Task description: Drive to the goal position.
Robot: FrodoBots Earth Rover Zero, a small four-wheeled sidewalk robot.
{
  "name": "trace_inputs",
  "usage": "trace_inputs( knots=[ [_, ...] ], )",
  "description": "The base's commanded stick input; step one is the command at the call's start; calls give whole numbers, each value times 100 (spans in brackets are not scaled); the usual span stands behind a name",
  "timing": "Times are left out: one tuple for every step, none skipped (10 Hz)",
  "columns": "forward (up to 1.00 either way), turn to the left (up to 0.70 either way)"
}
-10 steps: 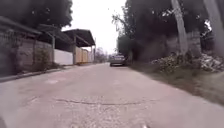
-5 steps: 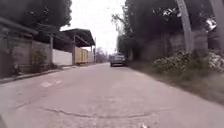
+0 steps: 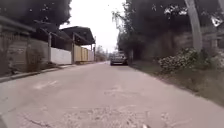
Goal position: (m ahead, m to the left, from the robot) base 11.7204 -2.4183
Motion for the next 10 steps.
trace_inputs(
  knots=[
    [70, 0],
    [70, 0],
    [70, 0],
    [70, 0],
    [70, 0],
    [70, 0],
    [70, 0],
    [70, 0],
    [70, 0],
    [70, 0]
  ],
)
